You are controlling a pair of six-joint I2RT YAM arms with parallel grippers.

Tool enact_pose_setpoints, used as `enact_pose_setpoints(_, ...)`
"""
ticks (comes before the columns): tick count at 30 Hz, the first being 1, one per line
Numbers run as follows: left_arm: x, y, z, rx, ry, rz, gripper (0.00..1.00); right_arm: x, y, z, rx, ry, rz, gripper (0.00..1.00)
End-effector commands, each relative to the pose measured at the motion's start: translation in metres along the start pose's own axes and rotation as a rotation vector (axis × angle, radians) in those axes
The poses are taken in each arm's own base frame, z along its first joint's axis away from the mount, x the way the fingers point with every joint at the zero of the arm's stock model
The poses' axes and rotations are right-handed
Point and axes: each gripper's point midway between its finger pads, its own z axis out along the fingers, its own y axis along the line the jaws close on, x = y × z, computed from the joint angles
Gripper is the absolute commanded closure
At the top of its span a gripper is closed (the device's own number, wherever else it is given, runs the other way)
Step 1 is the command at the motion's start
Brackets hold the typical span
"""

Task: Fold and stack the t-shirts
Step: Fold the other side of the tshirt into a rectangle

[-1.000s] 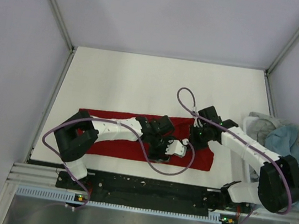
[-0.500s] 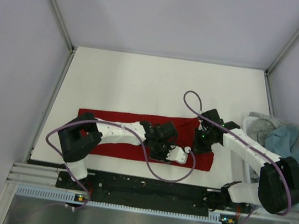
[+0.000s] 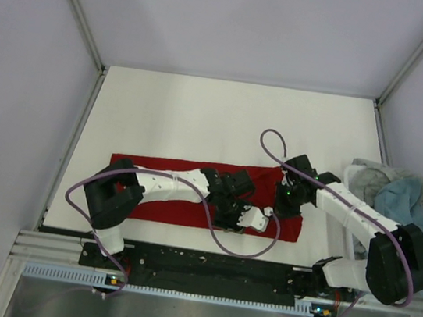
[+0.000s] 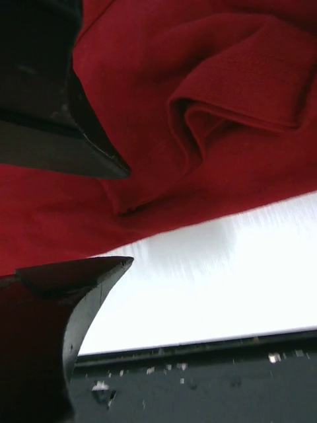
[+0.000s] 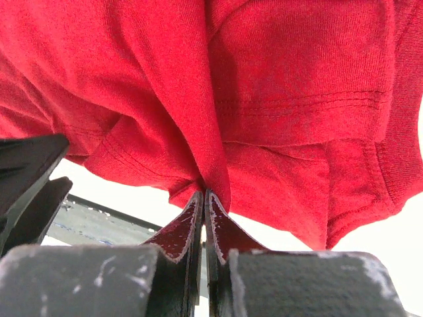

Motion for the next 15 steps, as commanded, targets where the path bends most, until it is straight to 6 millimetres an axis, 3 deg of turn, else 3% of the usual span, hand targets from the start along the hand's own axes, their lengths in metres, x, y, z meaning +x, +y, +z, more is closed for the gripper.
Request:
enact_pose_setpoints(1,-0.040,-0.016,-0.032,0.096,-0.138,0.049,0.46,-0.006,0.000,-0.009,0.004,-0.033,-0.014,1.00)
enact_pose_setpoints(3,-0.047,-0.011,-0.036,0.077,-0.172,0.058,0.56,-0.006,-0.002,-0.009,0.014,-0.034,-0.016,1.00)
enact_pose_setpoints(5,-0.039,0.001,-0.030,0.029,-0.133,0.058,0.69,-0.006,-0.005,-0.010,0.021,-0.036,-0.009,1.00)
enact_pose_setpoints(6,-0.035,0.004,-0.026,0.019,-0.110,0.059,0.71,-0.006,-0.007,-0.010,0.024,-0.035,0.000,1.00)
enact_pose_setpoints(15,-0.013,0.024,-0.007,-0.042,-0.015,0.113,0.72,0.001,-0.022,-0.016,0.036,-0.050,0.076,1.00)
